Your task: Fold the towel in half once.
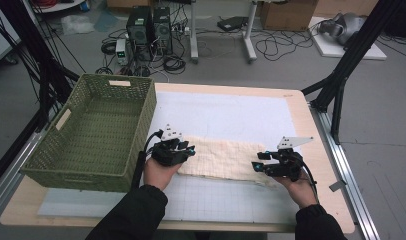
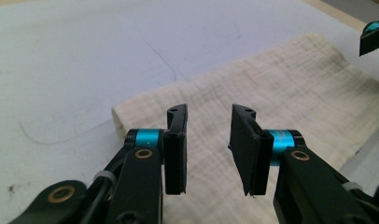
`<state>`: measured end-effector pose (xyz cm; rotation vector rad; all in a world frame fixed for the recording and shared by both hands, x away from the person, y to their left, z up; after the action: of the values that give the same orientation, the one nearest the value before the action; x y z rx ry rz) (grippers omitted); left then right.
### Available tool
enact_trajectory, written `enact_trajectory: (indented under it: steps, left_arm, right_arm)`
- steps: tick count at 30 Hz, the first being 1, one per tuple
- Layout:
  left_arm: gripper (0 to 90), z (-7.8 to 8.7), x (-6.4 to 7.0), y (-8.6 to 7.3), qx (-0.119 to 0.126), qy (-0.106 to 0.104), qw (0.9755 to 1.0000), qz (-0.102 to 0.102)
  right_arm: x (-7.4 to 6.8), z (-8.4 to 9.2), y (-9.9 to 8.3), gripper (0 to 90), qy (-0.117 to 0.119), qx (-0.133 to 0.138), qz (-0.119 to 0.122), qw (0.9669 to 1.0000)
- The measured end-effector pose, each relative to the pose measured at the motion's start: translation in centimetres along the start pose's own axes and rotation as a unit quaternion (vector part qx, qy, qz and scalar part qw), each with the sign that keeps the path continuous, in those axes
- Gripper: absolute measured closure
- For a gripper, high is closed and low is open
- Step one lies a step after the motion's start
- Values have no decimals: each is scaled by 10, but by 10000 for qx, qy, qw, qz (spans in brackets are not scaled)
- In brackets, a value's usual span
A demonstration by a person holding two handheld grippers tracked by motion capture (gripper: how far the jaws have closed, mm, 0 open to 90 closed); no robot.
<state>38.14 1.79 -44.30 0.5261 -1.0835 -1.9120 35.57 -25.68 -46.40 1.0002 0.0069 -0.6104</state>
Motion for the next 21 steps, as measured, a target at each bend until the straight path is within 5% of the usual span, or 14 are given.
enact_trajectory:
  steps: [14, 21]
  left_arm:
    - [675, -1, -12, 21, 99, 128, 9999, 56]
    - [669, -18, -24, 18, 7, 153, 9991, 393]
  right_arm:
    - [6, 5, 24, 500, -39, -191, 135, 9997]
    - [17, -3, 39, 570, -94, -268, 192, 9994]
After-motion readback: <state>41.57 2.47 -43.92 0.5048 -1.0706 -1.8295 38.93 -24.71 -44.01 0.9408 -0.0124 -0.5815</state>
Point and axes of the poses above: each handheld gripper's, and its own axes: z roughly backward along the jaws, y roughly out of its top, x roughly to its right, the point moved 8 cm from there along -z, roughly forward along the jaws, and after that the axes turned 9 degrees about y, right-handed, at the moved point
